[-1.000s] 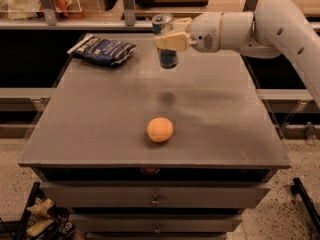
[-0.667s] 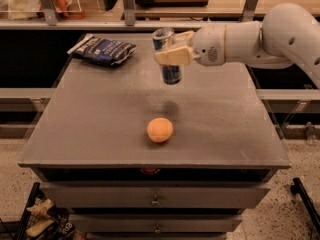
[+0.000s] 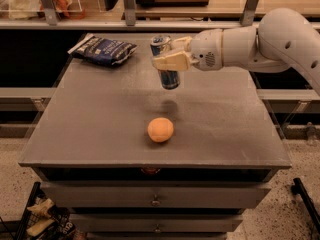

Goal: Move redbull can near orange

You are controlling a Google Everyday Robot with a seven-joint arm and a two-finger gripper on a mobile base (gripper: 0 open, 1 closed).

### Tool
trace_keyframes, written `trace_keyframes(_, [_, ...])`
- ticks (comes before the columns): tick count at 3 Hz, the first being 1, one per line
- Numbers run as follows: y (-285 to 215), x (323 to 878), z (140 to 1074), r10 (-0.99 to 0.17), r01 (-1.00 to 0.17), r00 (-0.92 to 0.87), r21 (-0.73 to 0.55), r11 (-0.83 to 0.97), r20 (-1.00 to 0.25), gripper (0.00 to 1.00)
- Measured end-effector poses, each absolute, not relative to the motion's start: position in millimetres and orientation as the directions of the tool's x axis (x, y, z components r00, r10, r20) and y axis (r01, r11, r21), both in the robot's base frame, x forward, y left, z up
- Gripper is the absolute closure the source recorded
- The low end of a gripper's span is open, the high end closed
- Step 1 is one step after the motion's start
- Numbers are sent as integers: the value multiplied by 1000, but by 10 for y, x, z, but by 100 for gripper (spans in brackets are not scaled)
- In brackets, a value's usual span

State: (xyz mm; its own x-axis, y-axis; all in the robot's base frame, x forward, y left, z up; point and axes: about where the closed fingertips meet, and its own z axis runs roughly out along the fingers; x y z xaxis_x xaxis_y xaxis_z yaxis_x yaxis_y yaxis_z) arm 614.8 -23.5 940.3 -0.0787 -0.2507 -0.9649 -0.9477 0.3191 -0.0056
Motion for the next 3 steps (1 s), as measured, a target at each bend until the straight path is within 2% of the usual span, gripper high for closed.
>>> trace_keyframes(3, [-70, 5842, 9420, -202, -981, -108, 72, 178, -973, 100])
